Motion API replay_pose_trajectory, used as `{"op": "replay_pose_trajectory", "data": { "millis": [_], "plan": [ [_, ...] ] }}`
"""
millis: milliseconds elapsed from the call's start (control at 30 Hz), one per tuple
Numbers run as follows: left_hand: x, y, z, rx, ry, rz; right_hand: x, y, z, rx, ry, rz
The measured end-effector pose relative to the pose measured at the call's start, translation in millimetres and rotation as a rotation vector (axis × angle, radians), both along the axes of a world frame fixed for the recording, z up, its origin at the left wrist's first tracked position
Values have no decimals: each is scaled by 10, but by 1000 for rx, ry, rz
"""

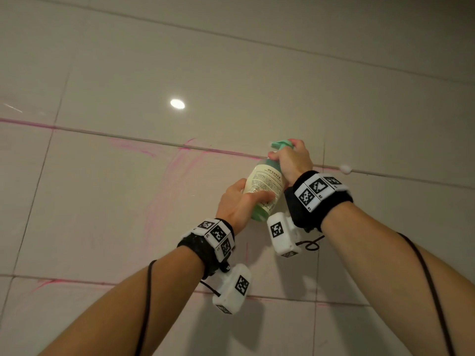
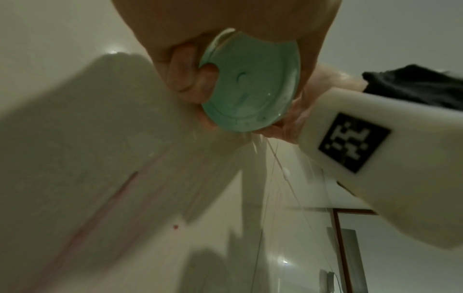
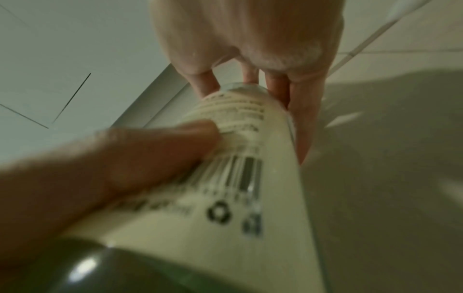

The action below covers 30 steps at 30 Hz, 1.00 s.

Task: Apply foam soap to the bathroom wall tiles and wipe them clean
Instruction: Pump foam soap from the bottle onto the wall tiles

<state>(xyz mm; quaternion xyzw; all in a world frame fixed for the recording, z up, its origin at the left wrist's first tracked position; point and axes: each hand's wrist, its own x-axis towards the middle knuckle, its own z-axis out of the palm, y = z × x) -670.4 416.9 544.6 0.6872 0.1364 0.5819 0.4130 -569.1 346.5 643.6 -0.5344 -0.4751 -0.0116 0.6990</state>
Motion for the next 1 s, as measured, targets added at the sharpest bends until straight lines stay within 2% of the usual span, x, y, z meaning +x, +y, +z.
{"op": "replay_pose_trajectory", "data": {
  "millis": [333, 633, 1000],
  "plan": [
    [-373, 106, 21, 24, 43, 70, -310, 108, -125, 61, 91, 21],
    [-555, 100, 38, 16, 41, 73, -569, 118, -91, -2, 68, 94],
    [-1143, 277, -17, -31, 4, 94, -1084, 407, -35, -13, 32, 77]
  ]
}}
